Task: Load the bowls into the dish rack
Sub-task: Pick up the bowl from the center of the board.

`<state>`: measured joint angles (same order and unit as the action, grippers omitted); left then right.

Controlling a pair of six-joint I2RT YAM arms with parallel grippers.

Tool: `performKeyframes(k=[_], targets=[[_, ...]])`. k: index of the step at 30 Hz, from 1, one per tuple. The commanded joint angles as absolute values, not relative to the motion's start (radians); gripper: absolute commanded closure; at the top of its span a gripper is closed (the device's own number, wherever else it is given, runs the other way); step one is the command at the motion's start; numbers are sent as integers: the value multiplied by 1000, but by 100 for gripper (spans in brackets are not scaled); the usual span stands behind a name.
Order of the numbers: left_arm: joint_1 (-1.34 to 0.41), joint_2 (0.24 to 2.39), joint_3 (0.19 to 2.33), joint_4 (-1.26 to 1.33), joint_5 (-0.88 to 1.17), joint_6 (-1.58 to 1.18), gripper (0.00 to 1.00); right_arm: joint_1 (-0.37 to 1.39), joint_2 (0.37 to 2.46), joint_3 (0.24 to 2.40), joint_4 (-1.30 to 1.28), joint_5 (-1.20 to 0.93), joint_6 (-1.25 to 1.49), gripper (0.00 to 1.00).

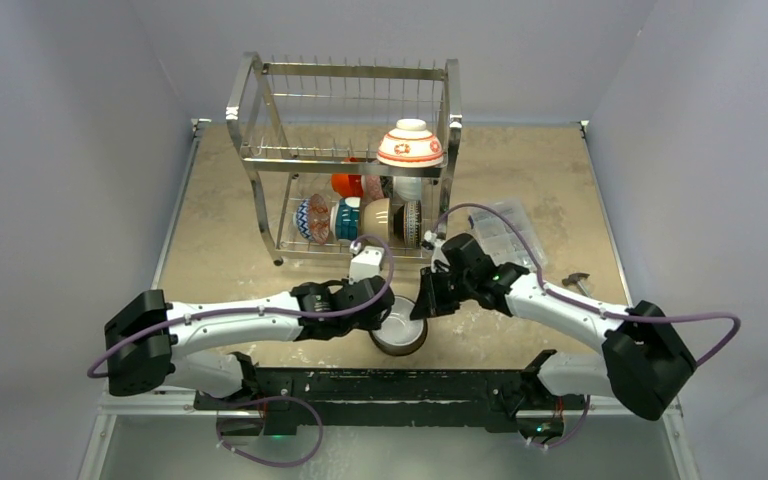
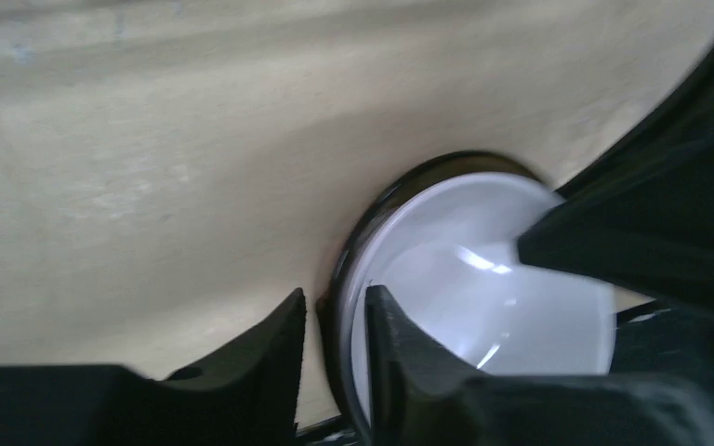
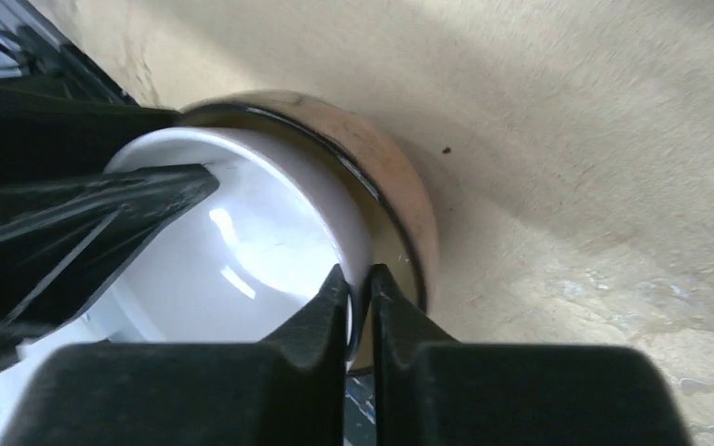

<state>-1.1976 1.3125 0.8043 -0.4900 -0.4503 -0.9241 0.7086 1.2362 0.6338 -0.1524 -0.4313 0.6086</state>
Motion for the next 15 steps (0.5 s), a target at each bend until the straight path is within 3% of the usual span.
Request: performKeyframes(k=[1,3,5,15], targets=[[-1194,1261,838,-374,-456,-946,55,733,1237,709,-137,-398,588,100],[-1194,1250,839,-390,-469,-947,37,732,1235,723,-143,-388,578,100],[-1195,1231,838,-409,-483,-949,28,732,1234,736,-152,-379,568,100],[-1153,1090,799,-346,-405,-948,2,730,1182,796,-210,-274,549,100]])
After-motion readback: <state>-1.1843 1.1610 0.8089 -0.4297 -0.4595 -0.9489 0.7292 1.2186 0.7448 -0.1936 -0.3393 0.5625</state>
